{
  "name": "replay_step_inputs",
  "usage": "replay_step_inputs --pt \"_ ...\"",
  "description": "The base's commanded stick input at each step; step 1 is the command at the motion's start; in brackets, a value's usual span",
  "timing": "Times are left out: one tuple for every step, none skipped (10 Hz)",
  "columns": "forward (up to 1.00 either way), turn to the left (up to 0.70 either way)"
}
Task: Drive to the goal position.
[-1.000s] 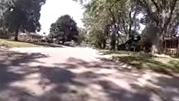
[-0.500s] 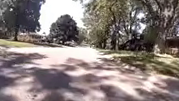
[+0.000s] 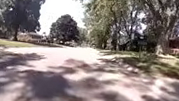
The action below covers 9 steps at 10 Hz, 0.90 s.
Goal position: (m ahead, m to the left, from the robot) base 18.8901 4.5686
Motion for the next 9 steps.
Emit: replay_step_inputs --pt "0.5 0.0" --pt "0.5 0.0" --pt "0.5 0.0" --pt "0.5 0.0" --pt "0.5 0.0" --pt "0.5 0.0" --pt "0.5 0.0" --pt "0.5 0.0" --pt "0.5 0.0"
